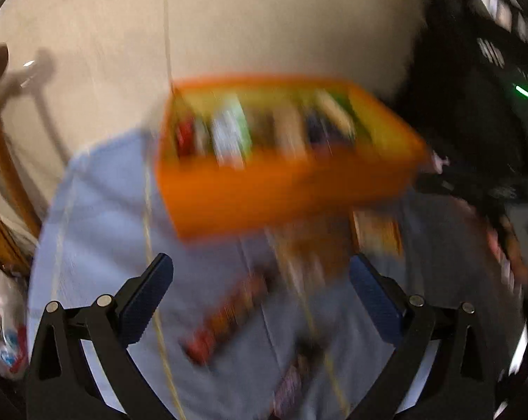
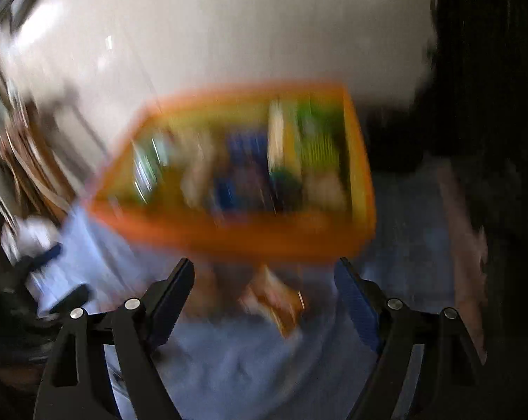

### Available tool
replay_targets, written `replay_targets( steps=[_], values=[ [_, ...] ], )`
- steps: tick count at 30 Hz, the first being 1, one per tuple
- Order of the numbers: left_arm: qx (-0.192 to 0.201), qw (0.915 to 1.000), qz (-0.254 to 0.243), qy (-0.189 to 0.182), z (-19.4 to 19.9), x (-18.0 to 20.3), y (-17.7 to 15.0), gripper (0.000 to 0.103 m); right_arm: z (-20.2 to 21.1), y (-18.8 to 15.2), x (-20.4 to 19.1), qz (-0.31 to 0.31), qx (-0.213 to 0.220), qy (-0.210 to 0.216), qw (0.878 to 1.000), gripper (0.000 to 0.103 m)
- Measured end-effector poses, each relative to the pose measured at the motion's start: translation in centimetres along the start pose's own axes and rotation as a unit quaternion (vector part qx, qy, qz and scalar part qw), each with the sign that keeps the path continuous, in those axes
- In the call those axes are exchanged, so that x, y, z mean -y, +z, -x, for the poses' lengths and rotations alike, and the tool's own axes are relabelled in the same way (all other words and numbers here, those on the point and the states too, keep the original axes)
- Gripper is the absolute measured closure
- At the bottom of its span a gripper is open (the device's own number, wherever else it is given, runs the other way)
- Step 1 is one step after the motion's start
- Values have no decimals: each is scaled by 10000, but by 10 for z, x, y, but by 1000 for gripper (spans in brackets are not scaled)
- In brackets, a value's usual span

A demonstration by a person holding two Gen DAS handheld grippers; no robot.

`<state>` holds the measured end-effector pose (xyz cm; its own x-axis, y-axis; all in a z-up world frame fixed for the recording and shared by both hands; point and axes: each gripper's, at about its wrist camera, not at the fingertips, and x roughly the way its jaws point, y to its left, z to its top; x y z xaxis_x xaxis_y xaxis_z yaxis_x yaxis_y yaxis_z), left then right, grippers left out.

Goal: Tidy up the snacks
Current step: 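Drop pale green pack into box with left tool while right tool drops cracker pack in, then grasp Snickers bar with left tool while right tool grasps orange-printed pastry pack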

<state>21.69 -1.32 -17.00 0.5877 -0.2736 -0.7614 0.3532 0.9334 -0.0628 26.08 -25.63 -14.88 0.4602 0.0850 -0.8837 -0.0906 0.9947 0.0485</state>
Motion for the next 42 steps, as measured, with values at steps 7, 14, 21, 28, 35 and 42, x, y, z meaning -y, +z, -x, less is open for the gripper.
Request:
replay_targets(
  steps=[7, 14, 21, 28, 35, 42],
  values=[
    [-526, 9977, -400, -135, -14, 25, -94, 5, -42, -25, -10, 831, -373, -10, 9958, 24],
    [-486, 9986, -149, -166, -30, 25, -90, 5, -72, -18, -35, 1727, -677, -87, 9826, 25],
    [-598, 9971, -466, -40, -51, 35, -95, 11, -98, -8, -45, 1877, -666, -198, 9798, 24],
    [-430, 9975, -553, -79, -46, 38, -94, 83, -99, -8, -51, 1734, -720, -21, 9822, 46],
    [-509, 9964, -457, -491, -35, 34, -98, 86, -81, -26, -56, 1187, -633, 270, 9905, 48],
    [-122, 9997, -114, -166, -3, 17, -68, 86, -27, -40, -52, 89, -73, 487, 9987, 48]
  ],
)
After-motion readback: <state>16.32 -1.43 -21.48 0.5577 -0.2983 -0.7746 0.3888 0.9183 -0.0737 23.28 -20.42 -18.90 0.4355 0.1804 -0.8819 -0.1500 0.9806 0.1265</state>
